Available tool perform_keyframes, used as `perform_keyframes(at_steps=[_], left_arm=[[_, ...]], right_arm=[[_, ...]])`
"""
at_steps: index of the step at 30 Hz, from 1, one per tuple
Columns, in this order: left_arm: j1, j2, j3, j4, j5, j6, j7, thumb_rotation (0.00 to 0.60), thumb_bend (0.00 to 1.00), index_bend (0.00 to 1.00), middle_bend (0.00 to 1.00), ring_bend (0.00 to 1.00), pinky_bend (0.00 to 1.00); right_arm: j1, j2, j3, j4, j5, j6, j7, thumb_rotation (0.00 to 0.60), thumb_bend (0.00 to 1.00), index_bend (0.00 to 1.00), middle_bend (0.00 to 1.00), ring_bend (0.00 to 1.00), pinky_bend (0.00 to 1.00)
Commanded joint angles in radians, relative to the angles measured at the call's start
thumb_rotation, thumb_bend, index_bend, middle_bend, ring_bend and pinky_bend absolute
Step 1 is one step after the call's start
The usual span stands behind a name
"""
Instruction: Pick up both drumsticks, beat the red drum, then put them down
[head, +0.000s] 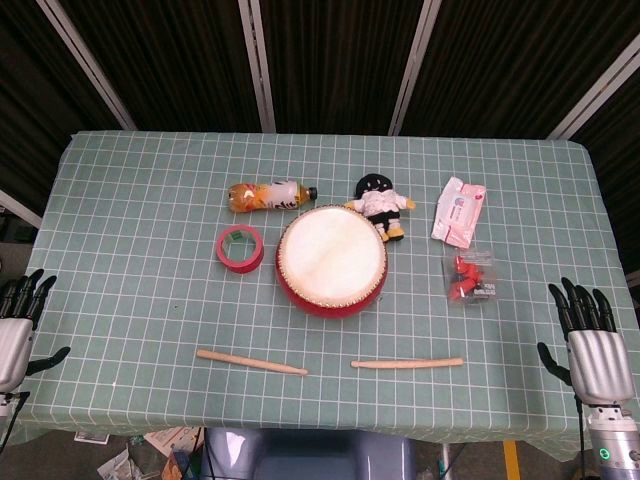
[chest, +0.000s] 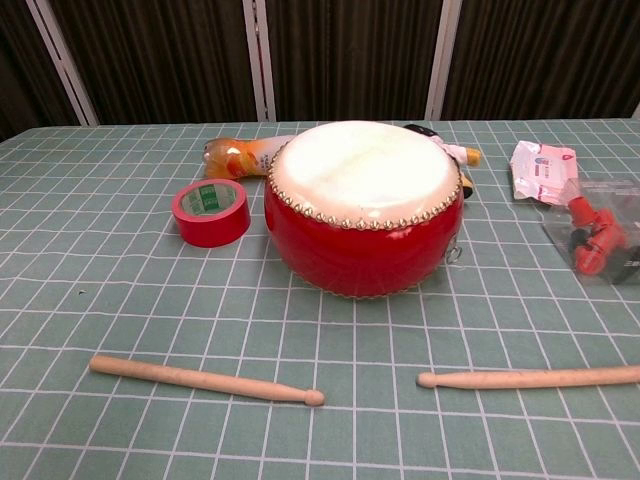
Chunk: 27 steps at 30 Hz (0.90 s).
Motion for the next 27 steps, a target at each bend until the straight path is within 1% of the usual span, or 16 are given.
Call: perform_keyframes(at_steps=[1, 15, 17, 18, 19, 20, 21, 22, 23, 24, 26, 27], left_arm=[[-0.001, -0.001, 0.0, 0.0, 0.001, 0.0, 0.004, 0.6, 0.0, 0.0, 0.0, 0.0, 0.03], [-0.011, 0.003, 0.007, -0.014, 0.001, -0.025, 0.016, 0.6, 0.0, 0.0, 0.0, 0.0, 0.03], [-0.012, 0.004, 0.009, -0.02, 0.009, -0.023, 0.019, 0.6, 0.0, 0.0, 0.01, 0.02, 0.08], [-0.012, 0.004, 0.01, -0.022, 0.011, -0.022, 0.02, 0.6, 0.0, 0.0, 0.07, 0.08, 0.17], [-0.012, 0.004, 0.009, -0.025, 0.015, -0.019, 0.021, 0.6, 0.02, 0.01, 0.2, 0.2, 0.31], [-0.013, 0.002, 0.007, -0.029, 0.021, -0.012, 0.024, 0.6, 0.04, 0.03, 0.31, 0.31, 0.43], [-0.015, 0.0, 0.006, -0.033, 0.027, -0.009, 0.027, 0.6, 0.07, 0.08, 0.48, 0.48, 0.62], [-0.017, -0.003, 0.006, -0.036, 0.034, -0.007, 0.028, 0.6, 0.12, 0.14, 0.64, 0.65, 0.77], [-0.021, -0.007, 0.006, -0.039, 0.042, -0.009, 0.027, 0.6, 0.14, 0.19, 0.73, 0.74, 0.86], [-0.027, -0.01, 0.011, -0.044, 0.051, -0.018, 0.027, 0.6, 0.17, 0.26, 0.82, 0.83, 0.93], [-0.037, -0.011, 0.021, -0.059, 0.055, -0.045, 0.035, 0.6, 0.21, 0.4, 0.95, 0.95, 0.99], [-0.044, -0.012, 0.024, -0.073, 0.054, -0.062, 0.045, 0.6, 0.23, 0.45, 0.99, 0.98, 1.0]], right_arm=[[0.001, 0.001, 0.0, -0.001, 0.003, -0.004, 0.001, 0.6, 0.35, 0.0, 0.0, 0.0, 0.0], [0.002, 0.002, 0.001, -0.008, 0.01, -0.01, -0.005, 0.6, 0.35, 0.0, 0.0, 0.0, 0.0], [0.004, 0.001, 0.002, -0.007, 0.009, -0.011, -0.007, 0.6, 0.35, 0.0, 0.0, 0.0, 0.0], [0.004, 0.001, 0.002, -0.007, 0.008, -0.01, -0.008, 0.6, 0.35, 0.0, 0.0, 0.0, 0.0], [0.004, 0.001, 0.002, -0.007, 0.008, -0.01, -0.009, 0.6, 0.35, 0.0, 0.0, 0.0, 0.0], [0.004, 0.001, 0.002, -0.007, 0.009, -0.011, -0.009, 0.6, 0.35, 0.0, 0.0, 0.0, 0.0], [0.004, 0.001, 0.001, -0.008, 0.011, -0.014, -0.007, 0.6, 0.35, 0.0, 0.0, 0.0, 0.0], [0.003, 0.002, 0.001, -0.009, 0.013, -0.015, -0.006, 0.6, 0.35, 0.0, 0.0, 0.0, 0.0], [0.003, 0.003, 0.001, -0.01, 0.015, -0.015, -0.004, 0.6, 0.35, 0.0, 0.0, 0.0, 0.0], [0.002, 0.004, 0.002, -0.011, 0.017, -0.014, -0.001, 0.6, 0.35, 0.0, 0.0, 0.0, 0.0], [0.002, 0.005, 0.002, -0.013, 0.016, -0.014, 0.002, 0.6, 0.35, 0.0, 0.0, 0.0, 0.0], [0.002, 0.006, 0.001, -0.012, 0.014, -0.014, 0.001, 0.6, 0.35, 0.0, 0.0, 0.0, 0.0]])
